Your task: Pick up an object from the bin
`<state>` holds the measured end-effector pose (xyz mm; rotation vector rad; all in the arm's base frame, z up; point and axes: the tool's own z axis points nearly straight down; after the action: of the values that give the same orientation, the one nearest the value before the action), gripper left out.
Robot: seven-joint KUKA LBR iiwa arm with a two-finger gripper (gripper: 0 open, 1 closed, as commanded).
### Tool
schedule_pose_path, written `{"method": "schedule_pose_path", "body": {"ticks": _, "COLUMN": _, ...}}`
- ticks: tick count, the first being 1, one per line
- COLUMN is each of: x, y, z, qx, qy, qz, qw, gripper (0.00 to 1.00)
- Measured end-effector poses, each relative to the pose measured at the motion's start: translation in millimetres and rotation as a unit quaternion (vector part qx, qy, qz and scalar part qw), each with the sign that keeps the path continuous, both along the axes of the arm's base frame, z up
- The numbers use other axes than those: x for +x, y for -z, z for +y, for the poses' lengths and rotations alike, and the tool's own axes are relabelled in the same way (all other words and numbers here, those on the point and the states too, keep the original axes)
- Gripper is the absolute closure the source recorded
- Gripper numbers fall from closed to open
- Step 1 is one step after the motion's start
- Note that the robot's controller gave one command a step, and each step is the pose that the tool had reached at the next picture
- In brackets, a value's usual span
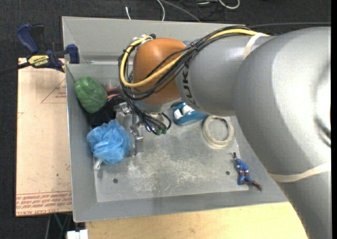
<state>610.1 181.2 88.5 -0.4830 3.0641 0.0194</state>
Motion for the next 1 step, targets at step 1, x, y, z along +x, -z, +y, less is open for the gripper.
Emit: {"method": "schedule_pose_path", "body": {"ticks": 1, "x": -1.8, "y": 6.0, "z": 10.8, "qx": -0.001, "qy": -0.015, "qz": 0.0007, "qw": 0.9999, "gripper": 0.00}}
